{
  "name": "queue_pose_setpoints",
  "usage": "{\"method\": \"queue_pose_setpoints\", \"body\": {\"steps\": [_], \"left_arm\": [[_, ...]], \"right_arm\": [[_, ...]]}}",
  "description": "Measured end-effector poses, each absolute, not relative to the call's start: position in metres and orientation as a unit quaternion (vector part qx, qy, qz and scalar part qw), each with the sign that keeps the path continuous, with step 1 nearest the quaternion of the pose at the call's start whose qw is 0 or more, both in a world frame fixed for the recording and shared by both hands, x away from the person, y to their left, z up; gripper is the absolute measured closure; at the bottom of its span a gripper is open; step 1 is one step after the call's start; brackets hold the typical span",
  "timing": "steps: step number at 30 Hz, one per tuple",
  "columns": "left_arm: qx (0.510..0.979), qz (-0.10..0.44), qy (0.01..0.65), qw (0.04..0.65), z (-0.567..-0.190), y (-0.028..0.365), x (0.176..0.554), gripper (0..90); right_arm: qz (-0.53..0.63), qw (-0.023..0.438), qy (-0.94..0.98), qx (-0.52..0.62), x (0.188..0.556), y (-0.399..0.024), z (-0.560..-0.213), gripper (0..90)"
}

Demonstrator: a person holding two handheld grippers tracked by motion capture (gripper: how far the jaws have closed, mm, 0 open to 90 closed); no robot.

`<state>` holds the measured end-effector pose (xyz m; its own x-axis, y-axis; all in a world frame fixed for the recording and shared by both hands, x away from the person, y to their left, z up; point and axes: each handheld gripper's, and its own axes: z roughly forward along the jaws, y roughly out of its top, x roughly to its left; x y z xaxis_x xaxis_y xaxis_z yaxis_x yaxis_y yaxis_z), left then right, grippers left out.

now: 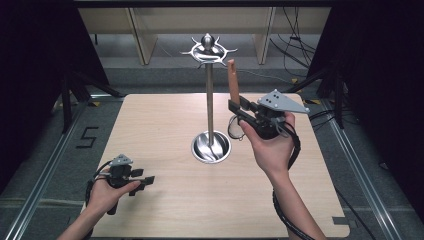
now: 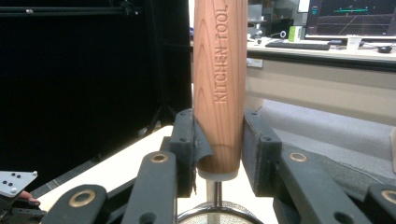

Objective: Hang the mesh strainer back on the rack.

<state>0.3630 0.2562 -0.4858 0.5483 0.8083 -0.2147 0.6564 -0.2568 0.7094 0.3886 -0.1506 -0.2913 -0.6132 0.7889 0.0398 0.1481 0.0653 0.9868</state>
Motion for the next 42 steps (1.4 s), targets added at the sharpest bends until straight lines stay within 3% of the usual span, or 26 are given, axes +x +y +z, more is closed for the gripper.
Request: {"method": "queue_pose_setpoints", "body": {"steps": [42], "left_arm": [[0.787, 0.099, 0.466, 0.393, -0.485, 0.256, 0.363, 38.3]], "right_arm": [[0.582, 0.258, 0.686, 0.352, 0.404, -0.143, -0.293, 69.1]]}}
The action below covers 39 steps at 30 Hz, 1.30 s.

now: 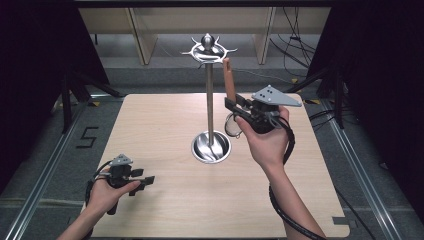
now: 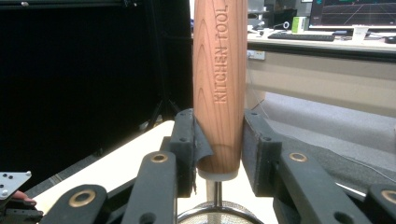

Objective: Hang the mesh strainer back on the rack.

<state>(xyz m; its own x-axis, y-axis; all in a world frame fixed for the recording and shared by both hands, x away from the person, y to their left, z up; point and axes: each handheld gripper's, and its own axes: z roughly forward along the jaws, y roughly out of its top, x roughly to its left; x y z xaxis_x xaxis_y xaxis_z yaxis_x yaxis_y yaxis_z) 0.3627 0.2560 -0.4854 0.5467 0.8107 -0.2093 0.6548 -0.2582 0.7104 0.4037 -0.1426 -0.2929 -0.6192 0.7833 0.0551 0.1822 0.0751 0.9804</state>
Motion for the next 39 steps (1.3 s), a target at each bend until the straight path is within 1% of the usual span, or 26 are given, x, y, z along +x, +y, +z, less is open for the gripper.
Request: {"method": "queue_pose_setpoints", "body": {"steps": [1, 2, 7, 11, 13, 18, 20, 21, 23, 24, 26, 29, 30, 33, 34, 35, 39], "left_arm": [[0.787, 0.1, 0.466, 0.391, -0.485, 0.256, 0.362, 38.3], [0.787, 0.1, 0.466, 0.393, -0.485, 0.256, 0.363, 38.3], [0.788, 0.095, 0.464, 0.394, -0.485, 0.256, 0.363, 38.3], [0.788, 0.094, 0.464, 0.393, -0.485, 0.256, 0.363, 38.3], [0.788, 0.094, 0.464, 0.394, -0.485, 0.256, 0.363, 38.3], [0.787, 0.095, 0.465, 0.394, -0.485, 0.256, 0.363, 38.3], [0.788, 0.094, 0.464, 0.394, -0.485, 0.257, 0.363, 38.3], [0.788, 0.095, 0.464, 0.393, -0.485, 0.256, 0.363, 38.3], [0.788, 0.095, 0.463, 0.394, -0.485, 0.256, 0.363, 38.3], [0.787, 0.095, 0.464, 0.394, -0.485, 0.256, 0.363, 38.3], [0.787, 0.095, 0.465, 0.394, -0.485, 0.256, 0.363, 38.3], [0.788, 0.094, 0.464, 0.394, -0.485, 0.256, 0.363, 38.3], [0.788, 0.095, 0.464, 0.394, -0.485, 0.256, 0.363, 38.3], [0.788, 0.095, 0.464, 0.394, -0.485, 0.256, 0.363, 38.3], [0.788, 0.095, 0.464, 0.394, -0.485, 0.256, 0.363, 38.3], [0.788, 0.095, 0.464, 0.394, -0.485, 0.256, 0.363, 38.3], [0.788, 0.095, 0.464, 0.394, -0.485, 0.256, 0.363, 38.3]], "right_arm": [[0.581, 0.252, 0.688, 0.355, 0.403, -0.142, -0.293, 69.1], [0.581, 0.265, 0.687, 0.347, 0.405, -0.142, -0.293, 69.1], [0.578, 0.253, 0.688, 0.36, 0.404, -0.141, -0.293, 69.1], [0.579, 0.256, 0.688, 0.355, 0.407, -0.139, -0.293, 69.1], [0.579, 0.25, 0.687, 0.362, 0.406, -0.139, -0.292, 69.1], [0.577, 0.256, 0.691, 0.352, 0.409, -0.139, -0.292, 69.1], [0.577, 0.248, 0.69, 0.359, 0.408, -0.137, -0.293, 69.1], [0.578, 0.26, 0.692, 0.344, 0.412, -0.138, -0.293, 69.1], [0.579, 0.253, 0.692, 0.35, 0.411, -0.136, -0.294, 69.0], [0.575, 0.261, 0.693, 0.349, 0.412, -0.137, -0.295, 69.0], [0.575, 0.261, 0.693, 0.348, 0.412, -0.136, -0.295, 69.0], [0.574, 0.258, 0.695, 0.349, 0.412, -0.135, -0.296, 68.9], [0.573, 0.242, 0.697, 0.357, 0.411, -0.134, -0.296, 68.8], [0.57, 0.259, 0.698, 0.348, 0.414, -0.134, -0.297, 68.8], [0.57, 0.248, 0.698, 0.357, 0.412, -0.133, -0.297, 68.8], [0.57, 0.255, 0.696, 0.355, 0.413, -0.134, -0.297, 68.8], [0.568, 0.258, 0.699, 0.349, 0.415, -0.133, -0.298, 68.6]]}}
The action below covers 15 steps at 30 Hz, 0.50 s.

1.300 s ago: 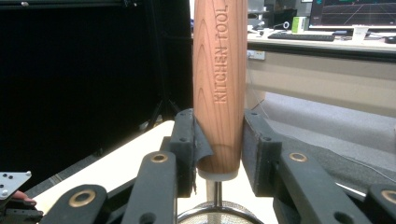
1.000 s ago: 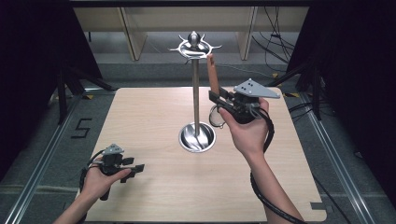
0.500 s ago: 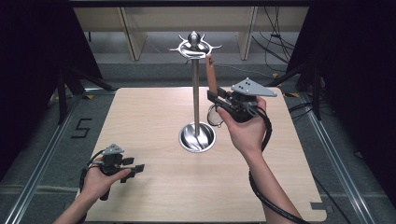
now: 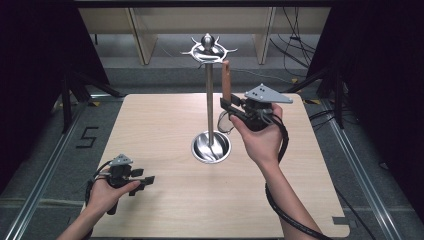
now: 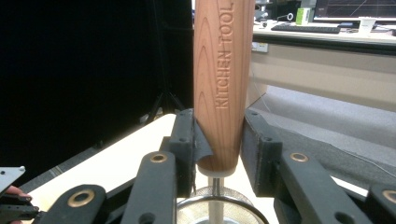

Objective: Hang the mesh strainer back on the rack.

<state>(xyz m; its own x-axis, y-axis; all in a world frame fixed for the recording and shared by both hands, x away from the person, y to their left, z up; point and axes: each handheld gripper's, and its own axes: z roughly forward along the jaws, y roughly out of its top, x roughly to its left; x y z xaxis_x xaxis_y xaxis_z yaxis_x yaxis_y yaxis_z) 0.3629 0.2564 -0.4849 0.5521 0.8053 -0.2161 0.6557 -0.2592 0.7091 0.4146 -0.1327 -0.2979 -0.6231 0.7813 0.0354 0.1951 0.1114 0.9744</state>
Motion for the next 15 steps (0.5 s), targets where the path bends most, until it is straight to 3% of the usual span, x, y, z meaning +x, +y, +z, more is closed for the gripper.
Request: {"method": "queue_pose_setpoints", "body": {"steps": [15], "left_arm": [[0.787, 0.098, 0.463, 0.395, -0.4854, 0.2559, 0.3629, 38.3]], "right_arm": [[0.56, 0.264, 0.708, 0.34, 0.4142, -0.131, -0.2951, 63.1]]}}
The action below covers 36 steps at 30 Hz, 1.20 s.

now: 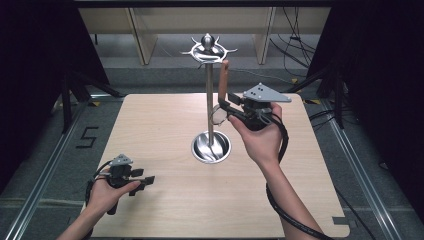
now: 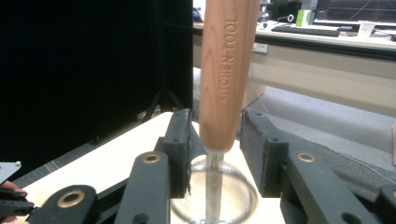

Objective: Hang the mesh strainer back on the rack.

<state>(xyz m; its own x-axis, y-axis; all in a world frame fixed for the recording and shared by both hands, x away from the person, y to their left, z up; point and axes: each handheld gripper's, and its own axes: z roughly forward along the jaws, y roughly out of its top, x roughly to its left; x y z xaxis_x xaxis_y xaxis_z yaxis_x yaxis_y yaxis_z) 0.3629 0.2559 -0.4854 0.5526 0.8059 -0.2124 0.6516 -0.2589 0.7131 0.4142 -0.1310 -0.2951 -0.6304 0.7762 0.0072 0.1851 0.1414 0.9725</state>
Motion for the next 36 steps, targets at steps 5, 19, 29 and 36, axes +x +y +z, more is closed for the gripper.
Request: {"method": "queue_pose_setpoints", "body": {"steps": [5, 19, 29, 36], "left_arm": [[0.787, 0.097, 0.464, 0.394, -0.485, 0.256, 0.363, 38.3], [0.786, 0.102, 0.467, 0.392, -0.484, 0.256, 0.362, 38.3], [0.785, 0.097, 0.465, 0.397, -0.485, 0.255, 0.363, 38.3], [0.786, 0.093, 0.465, 0.397, -0.484, 0.255, 0.363, 38.4]], "right_arm": [[0.557, 0.264, 0.71, 0.342, 0.415, -0.132, -0.295, 59.6], [0.546, 0.277, 0.711, 0.347, 0.407, -0.137, -0.292, 48.4], [0.527, 0.277, 0.722, 0.352, 0.4, -0.149, -0.295, 45.4], [0.515, 0.284, 0.725, 0.36, 0.394, -0.159, -0.297, 43.7]]}}
